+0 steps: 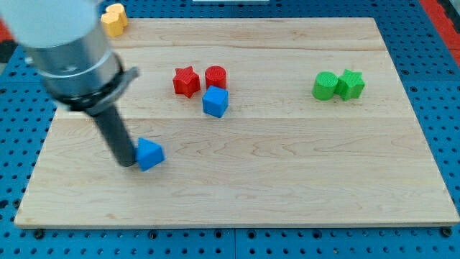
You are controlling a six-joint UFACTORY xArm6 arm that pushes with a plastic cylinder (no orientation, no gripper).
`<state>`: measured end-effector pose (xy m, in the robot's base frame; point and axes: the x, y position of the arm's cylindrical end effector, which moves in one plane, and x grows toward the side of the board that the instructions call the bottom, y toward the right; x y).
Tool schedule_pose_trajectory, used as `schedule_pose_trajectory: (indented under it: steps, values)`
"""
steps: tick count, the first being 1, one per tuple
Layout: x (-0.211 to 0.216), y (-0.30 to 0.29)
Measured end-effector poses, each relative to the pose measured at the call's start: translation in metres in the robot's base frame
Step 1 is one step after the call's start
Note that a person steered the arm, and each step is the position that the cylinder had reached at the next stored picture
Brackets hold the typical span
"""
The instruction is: Drag the blue triangle diagonally bottom left to the red star
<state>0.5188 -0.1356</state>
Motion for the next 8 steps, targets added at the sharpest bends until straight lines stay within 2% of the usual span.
schedule_pose_trajectory:
  steps: [1, 2, 3, 4, 6, 7, 8]
  values:
    - [0.018, 0.021]
    - [0.050, 0.012]
    - [0.014, 0.041]
    - [-0.014, 0.029]
    - [0.009, 0.073]
    - [-0.016, 0.103]
    - [-0.038, 0.055]
